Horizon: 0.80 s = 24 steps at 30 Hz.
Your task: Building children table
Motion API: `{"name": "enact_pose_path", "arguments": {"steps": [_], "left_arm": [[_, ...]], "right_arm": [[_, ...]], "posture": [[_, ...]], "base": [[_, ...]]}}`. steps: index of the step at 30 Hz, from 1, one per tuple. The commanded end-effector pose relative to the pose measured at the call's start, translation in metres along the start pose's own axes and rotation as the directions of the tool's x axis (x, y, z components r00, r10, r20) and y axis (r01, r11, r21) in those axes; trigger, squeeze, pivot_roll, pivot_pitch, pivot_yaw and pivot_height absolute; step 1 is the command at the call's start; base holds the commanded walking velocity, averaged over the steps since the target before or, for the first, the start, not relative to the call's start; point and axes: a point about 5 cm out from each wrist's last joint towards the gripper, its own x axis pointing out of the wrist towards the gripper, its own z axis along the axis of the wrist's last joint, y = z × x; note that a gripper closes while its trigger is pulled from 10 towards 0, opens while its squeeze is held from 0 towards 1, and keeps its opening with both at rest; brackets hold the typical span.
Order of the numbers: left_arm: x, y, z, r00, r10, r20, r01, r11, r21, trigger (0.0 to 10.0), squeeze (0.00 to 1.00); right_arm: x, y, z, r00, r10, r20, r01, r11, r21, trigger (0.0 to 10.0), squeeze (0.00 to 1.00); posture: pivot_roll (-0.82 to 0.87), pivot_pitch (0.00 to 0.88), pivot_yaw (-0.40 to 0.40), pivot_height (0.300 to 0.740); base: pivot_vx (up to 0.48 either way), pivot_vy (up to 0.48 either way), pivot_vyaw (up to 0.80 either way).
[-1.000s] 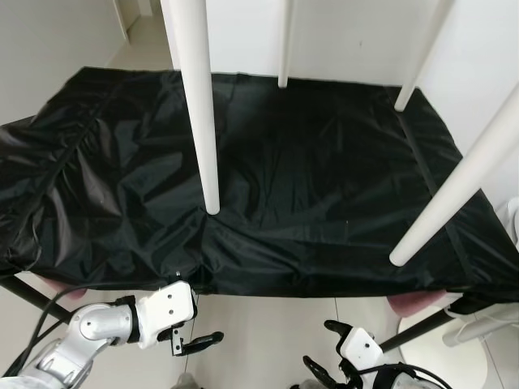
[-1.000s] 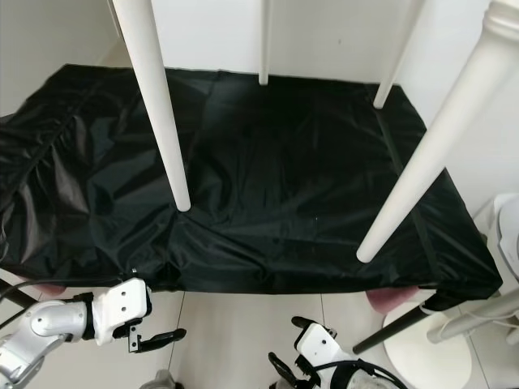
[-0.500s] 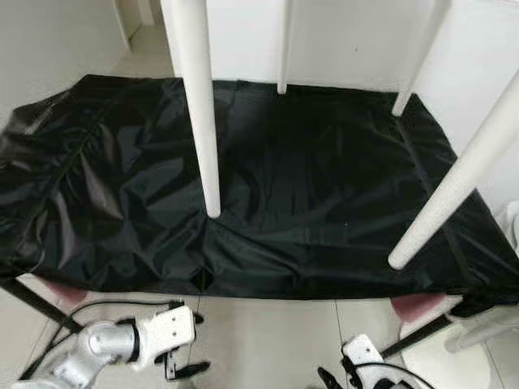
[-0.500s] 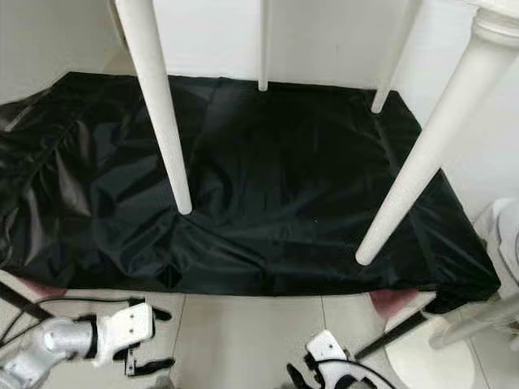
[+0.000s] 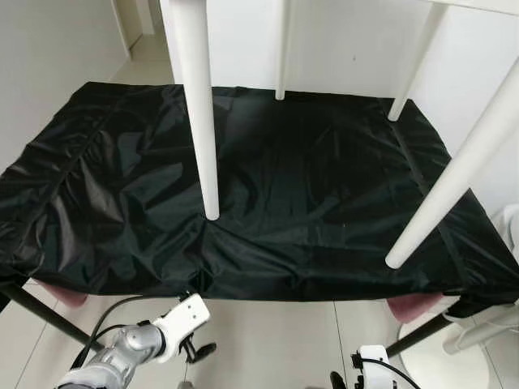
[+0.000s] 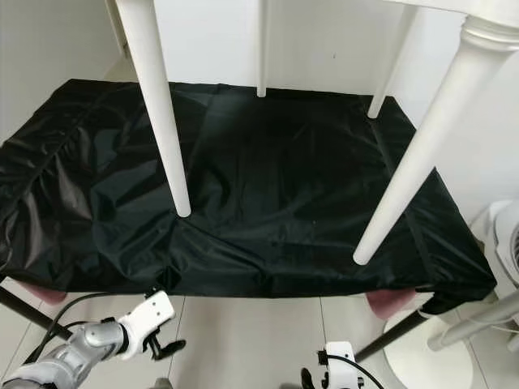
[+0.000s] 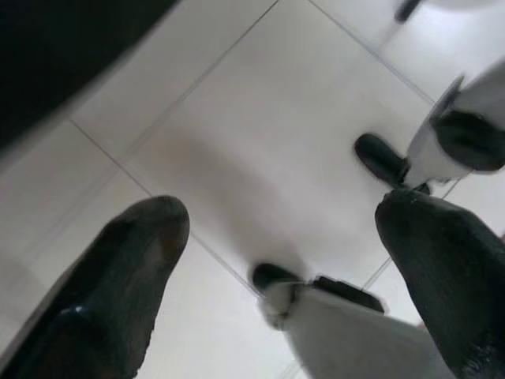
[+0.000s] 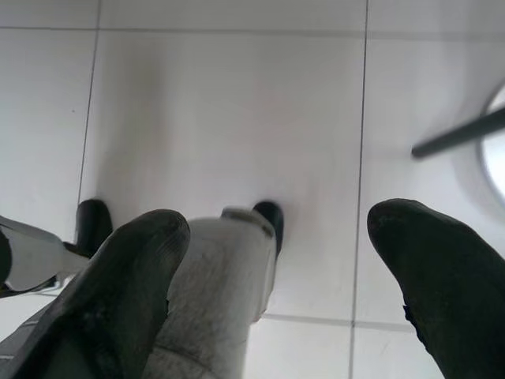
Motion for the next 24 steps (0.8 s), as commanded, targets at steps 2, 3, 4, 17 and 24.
{"name": "enact_pose_path", "arguments": {"steps": [2, 3, 4, 17, 24], "left_arm": [[0.002, 0.005, -0.014, 0.986, 0.139, -0.087, -0.150, 0.979, -0.137, 10.0, 0.00], [0.004, 0.004, -0.017, 0.981, 0.161, -0.112, -0.178, 0.969, -0.170, 10.0, 0.00], [0.005, 0.003, -0.019, 0.976, 0.174, -0.129, -0.196, 0.962, -0.190, 10.0, 0.00], [0.013, -0.016, -0.031, 0.962, 0.164, -0.216, -0.211, 0.954, -0.214, 10.0, 0.00], [0.012, -0.017, -0.035, 0.952, 0.183, -0.245, -0.234, 0.951, -0.202, 10.0, 0.00]], "right_arm": [[0.000, 0.004, -0.011, 0.997, -0.045, -0.062, 0.049, 0.997, 0.067, 10.0, 0.00], [0.000, 0.005, -0.013, 0.996, -0.051, -0.074, 0.056, 0.996, 0.068, 10.0, 0.00], [0.000, 0.006, -0.014, 0.995, -0.054, -0.080, 0.059, 0.996, 0.066, 10.0, 0.00], [-0.001, 0.005, -0.017, 0.985, -0.145, -0.095, 0.152, 0.986, 0.070, 10.0, 0.00], [-0.001, 0.007, -0.018, 0.984, -0.143, -0.103, 0.149, 0.988, 0.050, 10.0, 0.00]], "posture": [[0.00, 0.000, 0.022, 0.740], [0.00, 0.000, 0.022, 0.740], [0.00, 0.000, 0.022, 0.740], [-0.01, 0.000, 0.030, 0.740], [0.00, 0.000, 0.027, 0.740]], "base": [[0.000, 0.000, 0.00], [0.000, 0.000, 0.00], [0.000, 0.000, 0.00], [0.000, 0.000, 0.00], [0.000, 0.000, 0.00]]}}
